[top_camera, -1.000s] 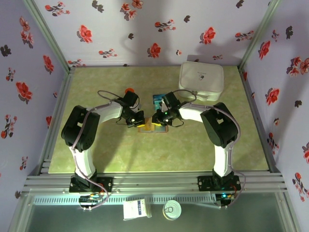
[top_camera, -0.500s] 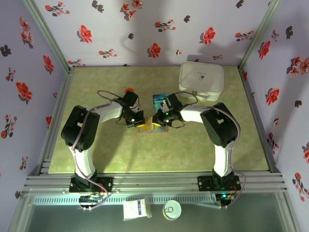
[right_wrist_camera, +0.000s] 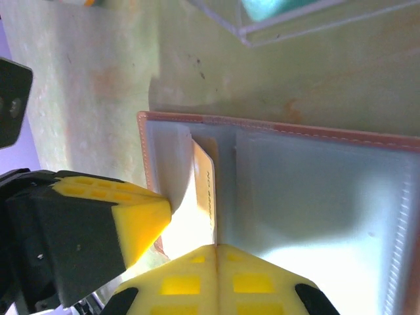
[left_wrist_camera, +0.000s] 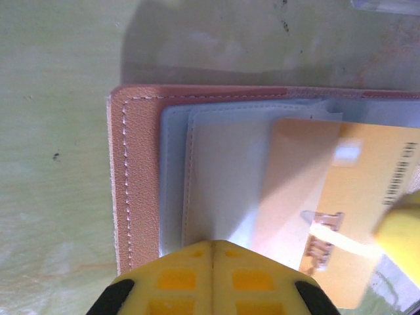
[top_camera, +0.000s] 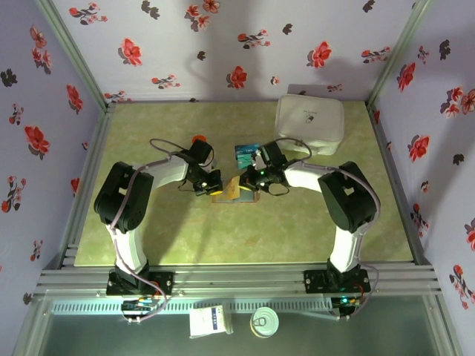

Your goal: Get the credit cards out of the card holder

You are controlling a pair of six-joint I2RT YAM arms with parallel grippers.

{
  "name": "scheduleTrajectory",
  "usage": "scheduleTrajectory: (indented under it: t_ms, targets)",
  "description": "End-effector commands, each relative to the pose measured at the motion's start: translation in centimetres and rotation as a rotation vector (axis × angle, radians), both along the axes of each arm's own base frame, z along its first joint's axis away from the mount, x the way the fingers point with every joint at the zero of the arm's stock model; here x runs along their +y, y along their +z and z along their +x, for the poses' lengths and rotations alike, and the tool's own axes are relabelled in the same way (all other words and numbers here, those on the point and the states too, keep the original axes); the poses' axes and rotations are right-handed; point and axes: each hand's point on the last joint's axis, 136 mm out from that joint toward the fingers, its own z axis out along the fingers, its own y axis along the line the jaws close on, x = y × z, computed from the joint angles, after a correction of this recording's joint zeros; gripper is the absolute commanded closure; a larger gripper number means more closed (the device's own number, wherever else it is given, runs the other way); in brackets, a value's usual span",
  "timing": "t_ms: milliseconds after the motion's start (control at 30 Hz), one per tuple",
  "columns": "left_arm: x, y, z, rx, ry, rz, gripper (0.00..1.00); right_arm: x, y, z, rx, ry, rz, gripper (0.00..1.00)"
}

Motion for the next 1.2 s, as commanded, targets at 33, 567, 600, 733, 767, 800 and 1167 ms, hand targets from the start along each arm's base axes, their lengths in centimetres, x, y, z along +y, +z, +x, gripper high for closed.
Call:
scheduleTrajectory:
  t_ms: [33,567,600,733,767,800,1167]
  targets:
    - [1.6,-2.0,-1.0,0.050,0.001,0.088,1.00,-2.5,0.1,-0.6,-0.009,0.009,-0.122,0.95]
    - [1.4,-1.8,-1.0,0.045,-0.001,0.074,1.00,-0.7,0.2,-0.2,-0.017,0.040,-0.168,0.94]
    - [1.4,-1.8,-1.0,0.046,-0.002,0.073,1.00,-0.5,0.3,-0.3,-0.016,0.041,-0.167,0.92]
    - [1.4,-1.7,-1.0,0.045,-0.003,0.072,1.00,0.0,0.3,-0.5,-0.013,0.044,-0.165,0.88]
    - [1.4,-1.7,-1.0,0.044,-0.002,0.071,1.00,0.0,0.3,-0.5,-0.012,0.043,-0.168,0.87]
    - [1.4,-1.8,-1.0,0.046,-0.002,0.072,1.00,-0.1,0.2,-0.6,-0.010,0.043,-0.175,0.87]
    - [1.2,-1.3,-0.7,0.033,-0.005,0.062,1.00,-1.0,1.7,-0.3,-0.064,0.037,-0.207,0.93]
